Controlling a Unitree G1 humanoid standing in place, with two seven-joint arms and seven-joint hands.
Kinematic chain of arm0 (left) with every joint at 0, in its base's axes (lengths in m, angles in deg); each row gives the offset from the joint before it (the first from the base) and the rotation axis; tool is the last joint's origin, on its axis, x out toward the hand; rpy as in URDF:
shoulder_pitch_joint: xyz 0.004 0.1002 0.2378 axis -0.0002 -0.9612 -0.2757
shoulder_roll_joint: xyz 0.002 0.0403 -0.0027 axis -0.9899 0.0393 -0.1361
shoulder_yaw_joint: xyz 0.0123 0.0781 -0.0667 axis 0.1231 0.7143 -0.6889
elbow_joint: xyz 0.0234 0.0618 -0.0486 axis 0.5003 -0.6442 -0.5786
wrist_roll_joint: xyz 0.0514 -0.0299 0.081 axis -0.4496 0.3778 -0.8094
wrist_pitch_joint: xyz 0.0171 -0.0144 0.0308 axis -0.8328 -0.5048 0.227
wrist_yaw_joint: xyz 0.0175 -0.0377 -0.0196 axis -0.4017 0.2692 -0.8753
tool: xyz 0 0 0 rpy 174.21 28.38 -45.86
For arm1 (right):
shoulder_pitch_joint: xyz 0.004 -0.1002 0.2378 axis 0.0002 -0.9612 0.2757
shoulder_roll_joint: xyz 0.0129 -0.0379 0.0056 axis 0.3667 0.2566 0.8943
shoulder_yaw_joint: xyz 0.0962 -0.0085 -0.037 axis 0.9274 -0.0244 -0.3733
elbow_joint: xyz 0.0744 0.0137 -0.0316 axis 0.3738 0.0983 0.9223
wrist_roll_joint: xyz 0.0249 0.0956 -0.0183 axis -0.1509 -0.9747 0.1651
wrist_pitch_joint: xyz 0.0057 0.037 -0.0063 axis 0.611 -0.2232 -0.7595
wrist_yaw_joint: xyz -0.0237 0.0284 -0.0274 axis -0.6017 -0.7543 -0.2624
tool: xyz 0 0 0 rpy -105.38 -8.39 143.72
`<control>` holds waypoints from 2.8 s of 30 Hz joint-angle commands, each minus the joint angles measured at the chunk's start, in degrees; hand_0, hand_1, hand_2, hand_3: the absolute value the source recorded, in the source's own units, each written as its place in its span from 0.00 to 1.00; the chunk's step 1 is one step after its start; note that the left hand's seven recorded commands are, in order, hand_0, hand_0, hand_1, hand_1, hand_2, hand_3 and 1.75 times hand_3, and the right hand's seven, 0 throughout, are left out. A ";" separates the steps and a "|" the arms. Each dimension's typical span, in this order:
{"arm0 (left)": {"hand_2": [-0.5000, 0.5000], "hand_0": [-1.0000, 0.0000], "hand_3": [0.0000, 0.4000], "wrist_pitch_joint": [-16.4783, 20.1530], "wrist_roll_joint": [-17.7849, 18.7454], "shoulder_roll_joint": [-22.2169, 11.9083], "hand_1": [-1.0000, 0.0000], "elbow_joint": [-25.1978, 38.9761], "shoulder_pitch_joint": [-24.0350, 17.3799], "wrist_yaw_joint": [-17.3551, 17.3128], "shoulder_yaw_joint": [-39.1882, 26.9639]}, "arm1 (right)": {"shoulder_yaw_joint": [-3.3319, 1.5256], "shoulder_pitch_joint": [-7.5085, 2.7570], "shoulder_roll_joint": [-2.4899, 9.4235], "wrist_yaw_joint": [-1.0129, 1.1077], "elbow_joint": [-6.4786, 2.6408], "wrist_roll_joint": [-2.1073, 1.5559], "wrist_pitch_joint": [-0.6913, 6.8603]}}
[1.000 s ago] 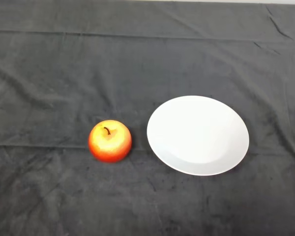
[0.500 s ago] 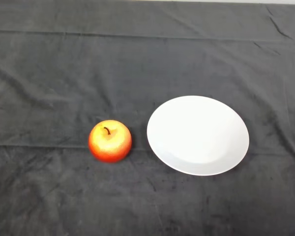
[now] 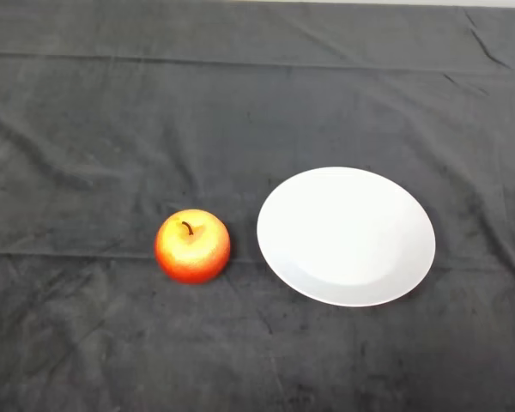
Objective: Move the apple to the plate
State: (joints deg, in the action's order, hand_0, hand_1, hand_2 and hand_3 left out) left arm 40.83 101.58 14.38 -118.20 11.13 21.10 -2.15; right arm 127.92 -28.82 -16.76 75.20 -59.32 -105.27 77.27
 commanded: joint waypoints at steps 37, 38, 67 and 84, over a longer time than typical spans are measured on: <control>0.50 1.00 0.00 -8.89 -16.30 11.93 1.00 10.81 3.10 2.41 13.80 | 0.88 2.33 -1.89 0.03 0.82 -1.44 -0.20; 0.50 1.00 0.00 -8.65 -16.61 12.16 1.00 11.89 2.66 2.35 14.44 | 0.88 2.32 -1.88 0.02 0.84 -1.44 -0.20; 0.50 1.00 0.00 1.88 -18.60 14.93 1.00 25.87 1.25 7.19 35.87 | 0.75 2.01 -1.53 -0.31 1.70 -1.43 -0.22; 0.41 0.82 0.18 3.80 -18.32 18.10 1.00 12.33 10.57 11.11 49.05 | 0.75 2.02 -1.56 -0.35 1.68 -1.49 -0.16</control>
State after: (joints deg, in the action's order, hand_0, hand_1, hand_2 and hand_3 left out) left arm 43.94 82.66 32.98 -104.02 19.06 31.73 46.29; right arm 127.91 -28.82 -16.78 75.11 -59.27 -105.27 77.24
